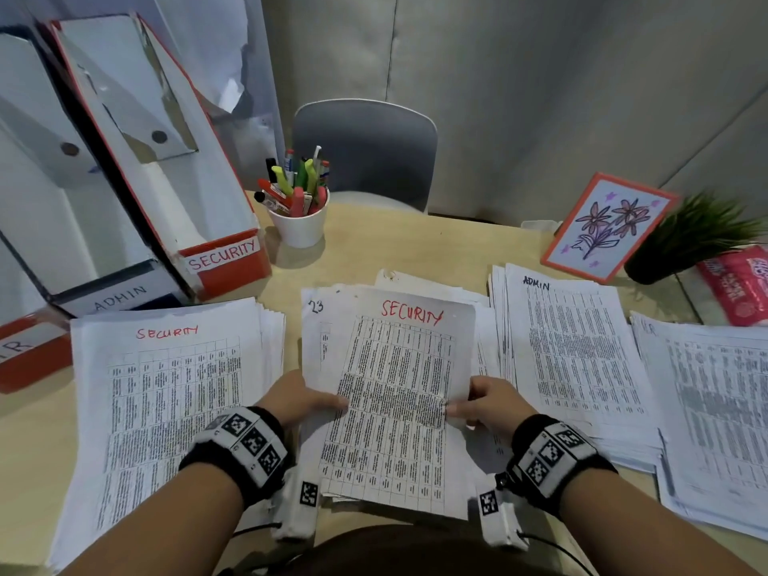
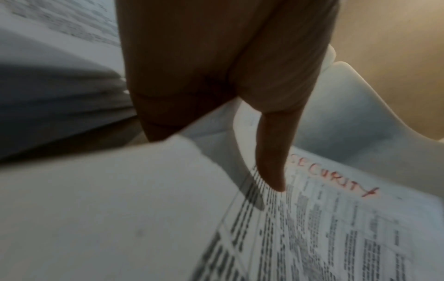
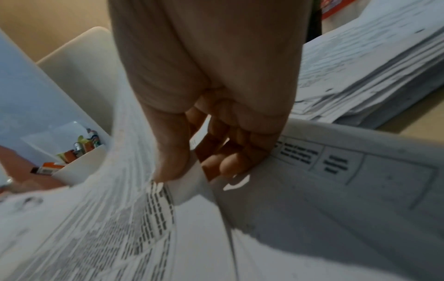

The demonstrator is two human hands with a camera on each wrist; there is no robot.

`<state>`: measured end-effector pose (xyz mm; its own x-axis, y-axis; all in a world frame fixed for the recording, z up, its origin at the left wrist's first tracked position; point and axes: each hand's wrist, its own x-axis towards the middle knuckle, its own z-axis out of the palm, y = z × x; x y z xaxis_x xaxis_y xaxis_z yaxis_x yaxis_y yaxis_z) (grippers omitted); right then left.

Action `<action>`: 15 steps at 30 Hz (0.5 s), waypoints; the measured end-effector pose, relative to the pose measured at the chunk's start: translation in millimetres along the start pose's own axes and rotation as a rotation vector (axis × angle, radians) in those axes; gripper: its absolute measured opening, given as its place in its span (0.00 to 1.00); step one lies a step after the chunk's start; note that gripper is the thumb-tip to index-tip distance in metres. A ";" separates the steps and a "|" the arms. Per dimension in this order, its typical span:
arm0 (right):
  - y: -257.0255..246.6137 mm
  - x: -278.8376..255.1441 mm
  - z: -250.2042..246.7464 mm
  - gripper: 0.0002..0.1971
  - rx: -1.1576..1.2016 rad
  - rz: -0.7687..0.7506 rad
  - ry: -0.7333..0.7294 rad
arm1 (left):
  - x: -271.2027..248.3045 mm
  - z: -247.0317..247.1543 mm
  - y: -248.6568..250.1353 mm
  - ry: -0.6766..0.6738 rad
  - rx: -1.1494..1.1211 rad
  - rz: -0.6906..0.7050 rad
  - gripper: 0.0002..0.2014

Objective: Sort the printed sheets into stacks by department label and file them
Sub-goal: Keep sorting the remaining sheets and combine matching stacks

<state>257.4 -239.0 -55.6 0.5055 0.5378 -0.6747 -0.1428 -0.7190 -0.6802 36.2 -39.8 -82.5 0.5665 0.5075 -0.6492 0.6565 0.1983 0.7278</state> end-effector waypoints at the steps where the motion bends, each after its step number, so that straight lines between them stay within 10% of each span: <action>1: -0.5 -2.2 -1.2 0.12 0.012 0.008 -0.013 | -1.2 -1.1 1.8 -0.002 0.020 0.002 0.29; 15: 6.2 -0.9 -4.0 0.11 0.006 -0.154 0.028 | -13.3 7.6 0.8 0.024 -0.254 0.036 0.15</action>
<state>259.5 -245.7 -58.1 0.5454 0.6291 -0.5539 -0.0669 -0.6260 -0.7769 33.0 -52.7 -75.0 0.5733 0.5367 -0.6191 0.4885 0.3827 0.7842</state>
